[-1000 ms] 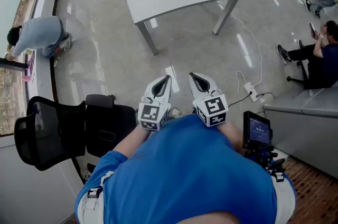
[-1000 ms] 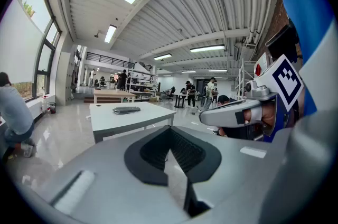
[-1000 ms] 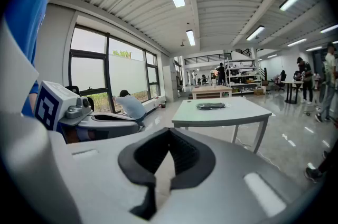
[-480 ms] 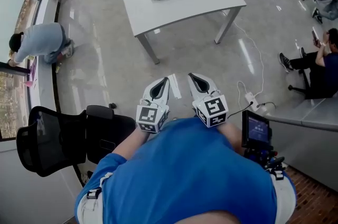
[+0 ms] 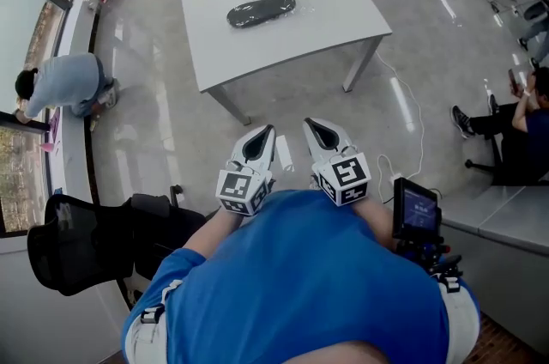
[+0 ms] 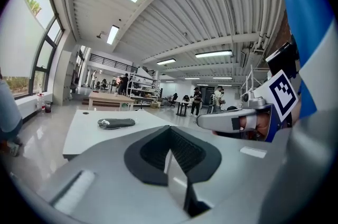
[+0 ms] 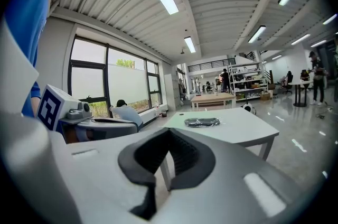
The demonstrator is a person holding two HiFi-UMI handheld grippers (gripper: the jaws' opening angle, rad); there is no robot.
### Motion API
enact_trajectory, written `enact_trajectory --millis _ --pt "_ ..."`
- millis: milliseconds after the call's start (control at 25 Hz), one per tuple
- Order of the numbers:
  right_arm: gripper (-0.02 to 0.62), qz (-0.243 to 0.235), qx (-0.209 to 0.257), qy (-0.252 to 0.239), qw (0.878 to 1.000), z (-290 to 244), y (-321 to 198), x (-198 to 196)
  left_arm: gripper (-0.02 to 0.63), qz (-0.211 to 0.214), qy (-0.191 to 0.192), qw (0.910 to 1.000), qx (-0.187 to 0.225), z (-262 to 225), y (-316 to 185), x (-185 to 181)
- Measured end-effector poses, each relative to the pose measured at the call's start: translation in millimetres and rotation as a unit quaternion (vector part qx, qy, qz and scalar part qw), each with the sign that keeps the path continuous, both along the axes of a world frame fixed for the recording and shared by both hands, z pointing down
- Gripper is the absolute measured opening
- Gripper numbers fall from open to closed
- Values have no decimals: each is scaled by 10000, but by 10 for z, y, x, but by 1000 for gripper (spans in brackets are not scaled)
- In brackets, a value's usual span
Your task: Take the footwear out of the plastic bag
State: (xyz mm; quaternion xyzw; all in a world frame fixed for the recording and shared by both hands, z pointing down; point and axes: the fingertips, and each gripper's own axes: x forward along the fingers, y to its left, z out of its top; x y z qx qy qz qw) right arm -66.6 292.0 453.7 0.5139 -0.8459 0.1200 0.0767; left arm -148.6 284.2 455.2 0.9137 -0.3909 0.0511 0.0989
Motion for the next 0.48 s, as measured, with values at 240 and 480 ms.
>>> enact_trajectory --millis 240,480 --pt "3 -53 6 -31 10000 -37 -303 587 8 204 210 9994 -181 -61 -290 642" --pt "3 -76 -51 -78 9999 39 -546 936 9 335 216 9987 -310 5 -506 1043"
